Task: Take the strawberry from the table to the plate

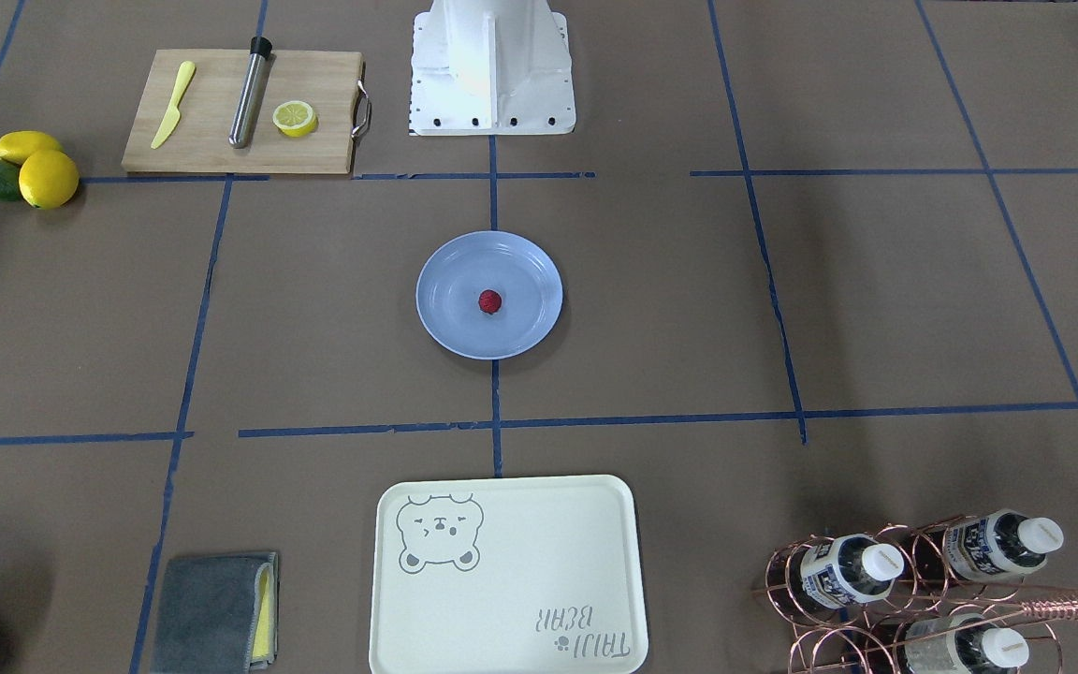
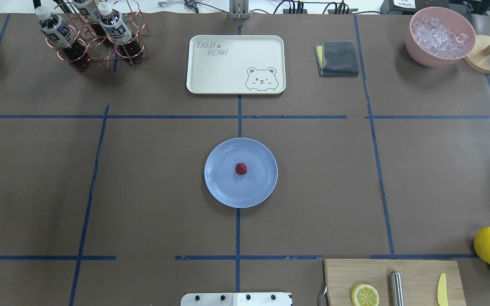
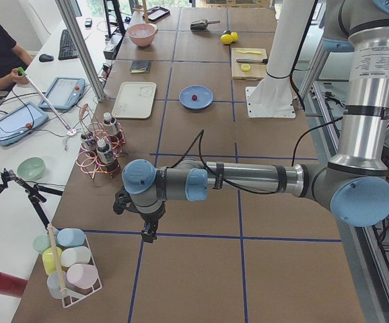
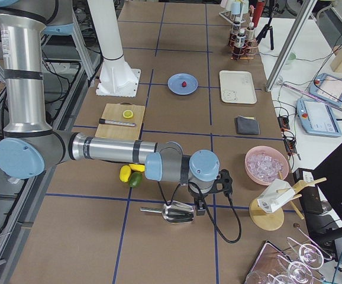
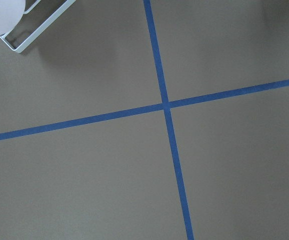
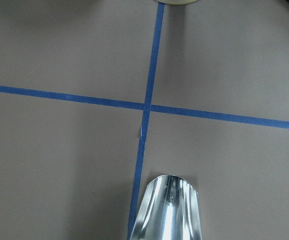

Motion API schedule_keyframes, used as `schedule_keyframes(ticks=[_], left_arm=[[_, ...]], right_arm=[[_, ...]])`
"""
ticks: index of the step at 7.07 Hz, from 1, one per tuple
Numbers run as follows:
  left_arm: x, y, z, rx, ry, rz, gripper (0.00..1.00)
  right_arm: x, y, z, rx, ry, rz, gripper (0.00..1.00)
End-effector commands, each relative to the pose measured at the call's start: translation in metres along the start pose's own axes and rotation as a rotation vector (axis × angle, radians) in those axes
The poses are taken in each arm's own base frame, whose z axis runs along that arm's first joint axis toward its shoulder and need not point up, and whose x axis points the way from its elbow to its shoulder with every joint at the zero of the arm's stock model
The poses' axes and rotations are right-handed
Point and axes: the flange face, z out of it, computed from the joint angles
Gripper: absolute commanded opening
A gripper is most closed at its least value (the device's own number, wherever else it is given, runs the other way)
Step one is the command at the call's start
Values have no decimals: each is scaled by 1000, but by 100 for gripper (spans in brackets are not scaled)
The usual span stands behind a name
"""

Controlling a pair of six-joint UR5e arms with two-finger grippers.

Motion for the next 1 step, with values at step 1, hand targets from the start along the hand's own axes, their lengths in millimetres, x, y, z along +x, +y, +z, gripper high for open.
schedule_keyframes(ticks=[1], left_arm=[[0,0,0,0,0,2,100]], right_arm=[[-1,-1,-1,2,0,-3,100]])
